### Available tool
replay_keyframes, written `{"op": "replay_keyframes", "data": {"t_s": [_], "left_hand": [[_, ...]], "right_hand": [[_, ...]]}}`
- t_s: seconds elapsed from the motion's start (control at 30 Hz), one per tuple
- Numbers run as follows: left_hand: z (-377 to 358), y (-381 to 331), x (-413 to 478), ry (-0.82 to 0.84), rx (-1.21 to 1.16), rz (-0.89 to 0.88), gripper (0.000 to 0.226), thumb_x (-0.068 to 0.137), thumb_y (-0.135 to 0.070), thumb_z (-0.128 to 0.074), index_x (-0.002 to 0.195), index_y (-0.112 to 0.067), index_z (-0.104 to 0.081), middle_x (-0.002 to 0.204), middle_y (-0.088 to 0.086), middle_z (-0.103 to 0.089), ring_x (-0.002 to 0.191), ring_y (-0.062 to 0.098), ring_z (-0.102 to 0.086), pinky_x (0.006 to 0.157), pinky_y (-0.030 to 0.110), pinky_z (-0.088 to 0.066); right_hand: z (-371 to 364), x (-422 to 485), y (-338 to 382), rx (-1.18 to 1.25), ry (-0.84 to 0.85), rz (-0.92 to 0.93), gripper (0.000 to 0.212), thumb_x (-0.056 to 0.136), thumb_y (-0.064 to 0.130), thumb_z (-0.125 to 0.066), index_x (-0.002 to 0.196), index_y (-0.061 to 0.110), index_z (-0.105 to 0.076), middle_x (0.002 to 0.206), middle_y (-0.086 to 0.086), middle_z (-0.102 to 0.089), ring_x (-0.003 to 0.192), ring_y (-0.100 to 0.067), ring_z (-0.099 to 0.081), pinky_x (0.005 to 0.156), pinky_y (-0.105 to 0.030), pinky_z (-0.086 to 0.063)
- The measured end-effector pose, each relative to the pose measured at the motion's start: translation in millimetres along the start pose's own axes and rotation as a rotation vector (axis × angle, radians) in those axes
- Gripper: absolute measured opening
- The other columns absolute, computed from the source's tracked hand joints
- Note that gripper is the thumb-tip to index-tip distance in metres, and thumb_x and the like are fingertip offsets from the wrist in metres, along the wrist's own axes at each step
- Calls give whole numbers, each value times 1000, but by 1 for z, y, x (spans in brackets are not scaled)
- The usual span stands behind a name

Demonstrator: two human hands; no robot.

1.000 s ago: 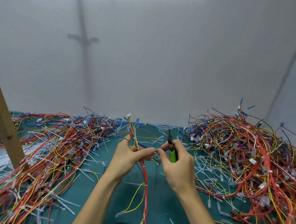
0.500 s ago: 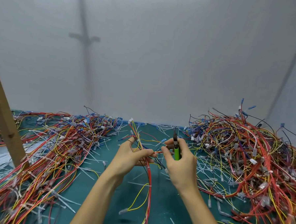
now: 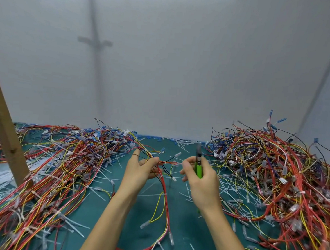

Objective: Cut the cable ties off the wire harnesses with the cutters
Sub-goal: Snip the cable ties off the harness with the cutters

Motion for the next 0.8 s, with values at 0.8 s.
{"op": "replay_keyframes", "data": {"t_s": [0.8], "left_hand": [[-21, 11, -14, 208, 159, 107, 45, 81, -29, -78, 106, -2, -53, 89, 2, -77, 81, 17, -74, 77, 33, -58]], "right_hand": [[-25, -7, -10, 141, 256, -118, 19, 87, 3, -67, 79, 19, -69, 61, 6, -65, 54, -5, -56, 52, -17, -44]]}}
Point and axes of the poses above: each hand's wrist, its own x-axis towards the middle knuckle, its own z-axis out of the back of the hand, y = z × x, the point moved 6 cm from there along x, towards the middle knuckle
